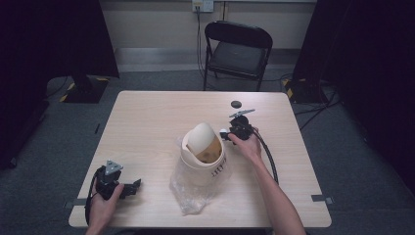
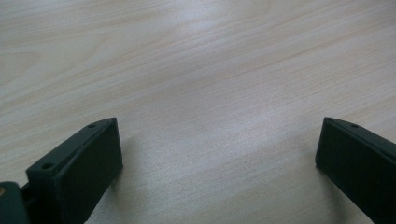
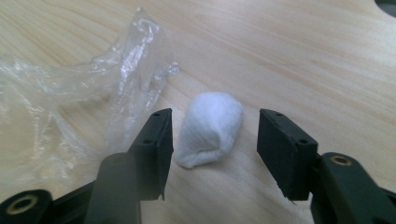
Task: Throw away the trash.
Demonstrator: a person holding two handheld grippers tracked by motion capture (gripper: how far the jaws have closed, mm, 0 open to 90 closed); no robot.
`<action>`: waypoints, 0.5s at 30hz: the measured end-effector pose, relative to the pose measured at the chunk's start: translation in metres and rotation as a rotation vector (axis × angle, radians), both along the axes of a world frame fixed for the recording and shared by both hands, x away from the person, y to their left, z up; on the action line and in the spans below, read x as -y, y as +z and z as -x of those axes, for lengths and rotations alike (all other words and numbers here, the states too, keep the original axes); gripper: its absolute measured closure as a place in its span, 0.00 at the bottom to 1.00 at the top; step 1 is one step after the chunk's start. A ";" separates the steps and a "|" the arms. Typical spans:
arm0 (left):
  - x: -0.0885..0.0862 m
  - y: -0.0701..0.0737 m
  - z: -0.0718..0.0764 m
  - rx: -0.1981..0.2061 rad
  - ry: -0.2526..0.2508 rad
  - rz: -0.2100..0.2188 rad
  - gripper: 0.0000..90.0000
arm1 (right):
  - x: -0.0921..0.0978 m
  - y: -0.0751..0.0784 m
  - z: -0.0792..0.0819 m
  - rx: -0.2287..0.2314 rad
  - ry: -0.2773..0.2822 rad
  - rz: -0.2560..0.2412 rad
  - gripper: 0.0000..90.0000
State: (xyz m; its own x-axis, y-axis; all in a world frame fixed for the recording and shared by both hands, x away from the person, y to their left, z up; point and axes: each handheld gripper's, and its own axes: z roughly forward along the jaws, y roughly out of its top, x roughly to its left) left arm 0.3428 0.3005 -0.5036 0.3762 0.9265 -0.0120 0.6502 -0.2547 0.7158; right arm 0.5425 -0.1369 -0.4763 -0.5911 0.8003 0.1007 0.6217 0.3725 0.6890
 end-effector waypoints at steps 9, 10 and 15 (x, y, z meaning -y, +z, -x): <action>0.000 0.000 0.000 0.000 -0.001 0.002 0.00 | -0.004 -0.007 -0.006 -0.024 -0.017 -0.008 0.61; 0.000 0.000 0.000 0.000 -0.001 0.002 0.00 | -0.005 -0.008 -0.006 -0.023 -0.021 0.006 0.63; 0.000 0.000 0.000 0.000 0.000 0.002 0.00 | -0.006 -0.009 -0.007 -0.016 -0.033 0.025 0.68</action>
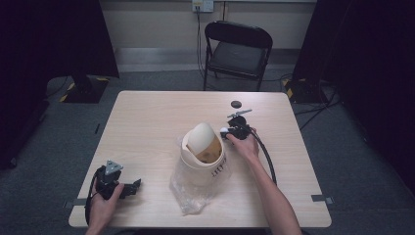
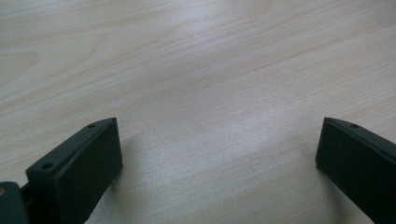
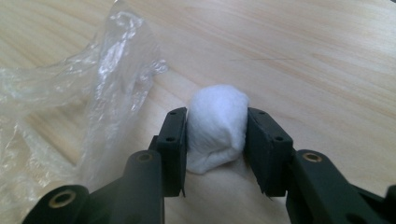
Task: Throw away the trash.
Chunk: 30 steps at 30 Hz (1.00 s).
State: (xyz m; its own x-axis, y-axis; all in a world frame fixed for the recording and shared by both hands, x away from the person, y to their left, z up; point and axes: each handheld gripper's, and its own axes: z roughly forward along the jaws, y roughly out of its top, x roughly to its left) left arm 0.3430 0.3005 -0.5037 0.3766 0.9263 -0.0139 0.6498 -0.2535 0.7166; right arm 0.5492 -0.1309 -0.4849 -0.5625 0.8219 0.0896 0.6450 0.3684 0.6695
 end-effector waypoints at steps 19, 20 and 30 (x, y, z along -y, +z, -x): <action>0.000 0.000 0.000 -0.001 0.003 0.000 0.00 | 0.020 0.021 0.020 0.024 -0.027 -0.100 0.70; 0.000 0.000 -0.001 -0.001 0.003 0.000 0.00 | 0.021 0.023 0.022 0.011 -0.044 -0.122 0.71; 0.001 0.000 -0.003 -0.001 0.005 -0.003 0.00 | 0.028 0.035 0.043 0.048 -0.031 -0.151 0.71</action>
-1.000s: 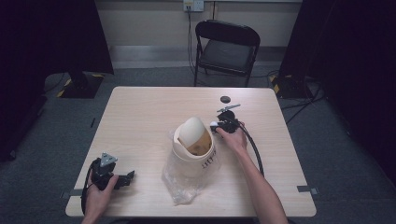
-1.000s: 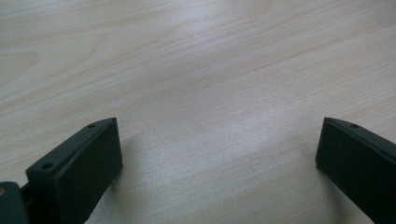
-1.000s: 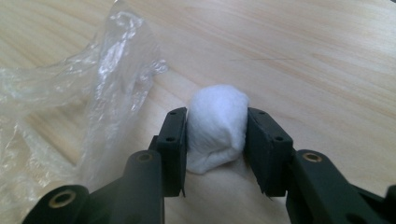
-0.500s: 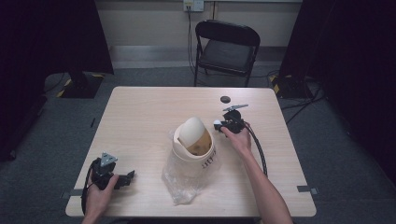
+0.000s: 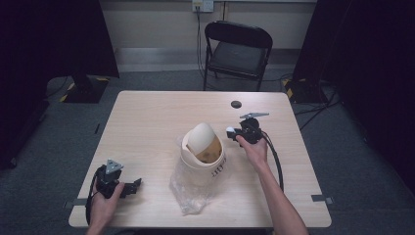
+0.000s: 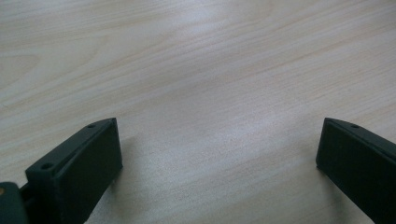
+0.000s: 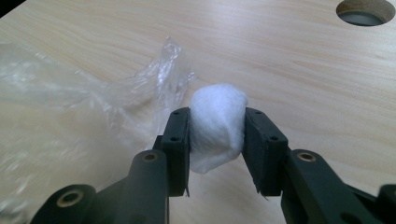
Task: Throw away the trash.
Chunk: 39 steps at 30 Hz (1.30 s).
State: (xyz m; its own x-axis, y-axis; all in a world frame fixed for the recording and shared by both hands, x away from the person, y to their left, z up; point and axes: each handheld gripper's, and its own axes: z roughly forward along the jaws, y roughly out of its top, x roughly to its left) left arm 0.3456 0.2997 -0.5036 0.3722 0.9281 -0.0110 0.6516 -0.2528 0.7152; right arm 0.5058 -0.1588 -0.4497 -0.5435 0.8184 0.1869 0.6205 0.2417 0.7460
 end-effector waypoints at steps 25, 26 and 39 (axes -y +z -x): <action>0.000 0.000 0.000 0.001 0.000 0.002 0.00 | 0.020 0.041 0.068 0.120 0.051 -0.045 0.72; 0.000 0.000 0.000 0.001 -0.001 0.003 0.00 | 0.020 0.042 0.069 0.118 0.052 -0.053 0.72; 0.000 0.000 0.001 0.002 -0.001 -0.001 0.00 | 0.013 0.056 0.087 0.105 0.092 -0.040 0.73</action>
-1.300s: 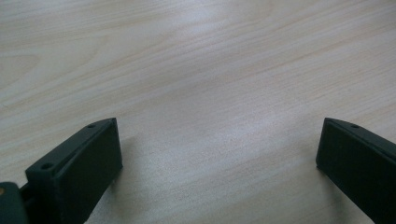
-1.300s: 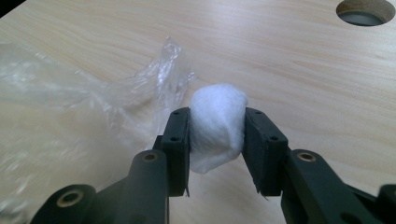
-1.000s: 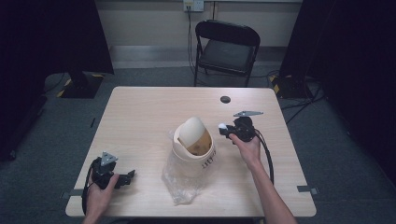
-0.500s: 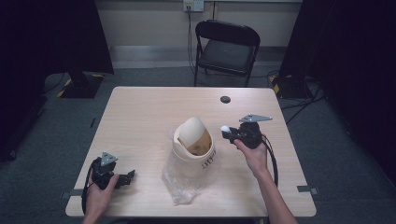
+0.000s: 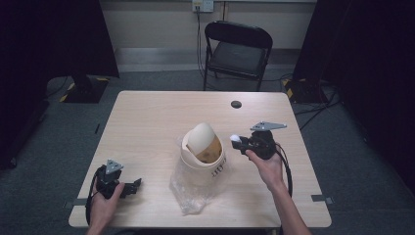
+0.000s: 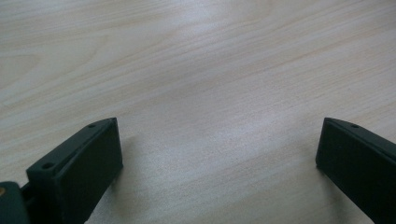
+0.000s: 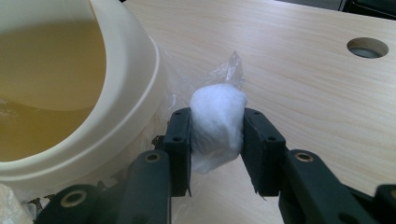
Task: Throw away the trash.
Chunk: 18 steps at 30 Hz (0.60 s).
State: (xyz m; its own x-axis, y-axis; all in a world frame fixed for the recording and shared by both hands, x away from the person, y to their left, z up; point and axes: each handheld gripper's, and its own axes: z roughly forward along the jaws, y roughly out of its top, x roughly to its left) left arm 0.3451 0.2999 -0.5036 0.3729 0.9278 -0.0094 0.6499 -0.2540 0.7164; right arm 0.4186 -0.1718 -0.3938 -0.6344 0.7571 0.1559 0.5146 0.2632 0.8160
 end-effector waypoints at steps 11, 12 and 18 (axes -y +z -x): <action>0.000 0.000 0.000 -0.001 -0.002 0.001 0.00 | -0.002 0.023 0.018 0.040 0.020 -0.025 0.73; 0.000 0.000 0.000 -0.001 0.000 0.003 0.00 | -0.002 0.027 0.020 0.046 0.025 -0.026 0.73; 0.000 0.000 0.000 -0.002 -0.002 0.001 0.00 | -0.007 0.045 0.035 0.046 0.051 -0.036 0.73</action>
State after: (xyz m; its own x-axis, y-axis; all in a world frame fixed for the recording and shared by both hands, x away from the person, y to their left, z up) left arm 0.3451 0.2999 -0.5036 0.3749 0.9270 -0.0107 0.6505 -0.2548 0.7155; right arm 0.3839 -0.1649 -0.3491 -0.6792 0.7181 0.1519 0.4628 0.2582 0.8480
